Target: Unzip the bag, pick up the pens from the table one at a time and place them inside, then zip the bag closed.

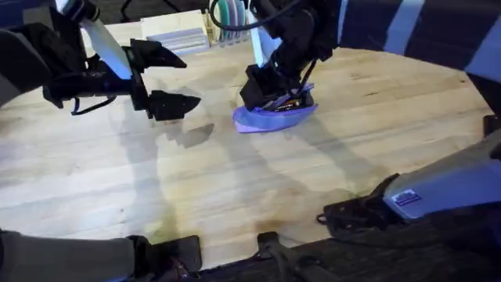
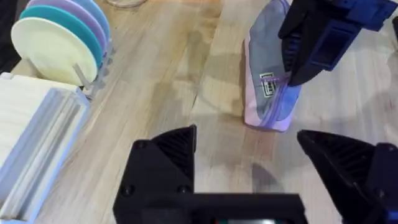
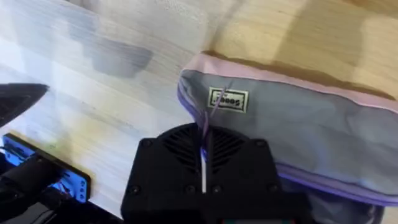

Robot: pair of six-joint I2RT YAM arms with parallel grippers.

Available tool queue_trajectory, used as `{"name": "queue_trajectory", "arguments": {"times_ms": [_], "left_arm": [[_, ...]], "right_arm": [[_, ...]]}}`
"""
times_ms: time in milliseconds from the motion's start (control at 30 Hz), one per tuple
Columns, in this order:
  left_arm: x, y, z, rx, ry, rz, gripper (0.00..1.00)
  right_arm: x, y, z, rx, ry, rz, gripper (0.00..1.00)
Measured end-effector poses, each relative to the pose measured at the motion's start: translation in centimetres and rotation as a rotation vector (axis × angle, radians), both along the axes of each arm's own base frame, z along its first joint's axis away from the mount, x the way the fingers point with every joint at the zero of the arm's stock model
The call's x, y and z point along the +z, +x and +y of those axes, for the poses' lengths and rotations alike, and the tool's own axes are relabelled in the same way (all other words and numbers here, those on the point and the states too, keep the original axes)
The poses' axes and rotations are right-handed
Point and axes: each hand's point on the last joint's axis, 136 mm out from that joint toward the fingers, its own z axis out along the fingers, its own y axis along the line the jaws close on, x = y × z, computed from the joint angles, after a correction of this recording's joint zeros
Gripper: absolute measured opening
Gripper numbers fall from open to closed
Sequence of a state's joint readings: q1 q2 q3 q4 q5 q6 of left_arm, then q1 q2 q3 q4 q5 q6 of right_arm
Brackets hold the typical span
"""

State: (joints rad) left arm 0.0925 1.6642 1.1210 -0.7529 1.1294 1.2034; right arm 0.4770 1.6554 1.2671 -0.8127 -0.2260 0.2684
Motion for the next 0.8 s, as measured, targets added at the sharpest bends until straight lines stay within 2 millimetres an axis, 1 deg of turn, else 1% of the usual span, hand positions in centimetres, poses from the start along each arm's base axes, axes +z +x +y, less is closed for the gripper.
{"name": "queue_trajectory", "arguments": {"times_ms": [167,267,533,667,800], "left_arm": [[0.0,0.0,0.0,0.0,0.0,0.002,0.995],[0.0,0.0,0.0,0.0,0.0,0.002,0.995],[-0.1,-0.4,-0.3,-0.008,-0.003,0.022,0.993],[-0.2,-0.9,-1.5,-0.046,-0.003,0.028,0.994],[-1.3,-1.4,-3.4,-0.102,-0.005,0.051,0.993]], "right_arm": [[0.1,0.0,0.0,0.0,0.001,-0.002,0.031],[0.6,-0.1,0.0,0.0,0.006,-0.012,0.031],[2.9,-0.2,-0.5,-0.003,0.016,-0.077,0.031],[3.6,-0.2,-0.8,-0.005,0.017,-0.103,0.031],[3.7,-0.2,-0.8,-0.005,0.017,-0.103,0.031]]}}
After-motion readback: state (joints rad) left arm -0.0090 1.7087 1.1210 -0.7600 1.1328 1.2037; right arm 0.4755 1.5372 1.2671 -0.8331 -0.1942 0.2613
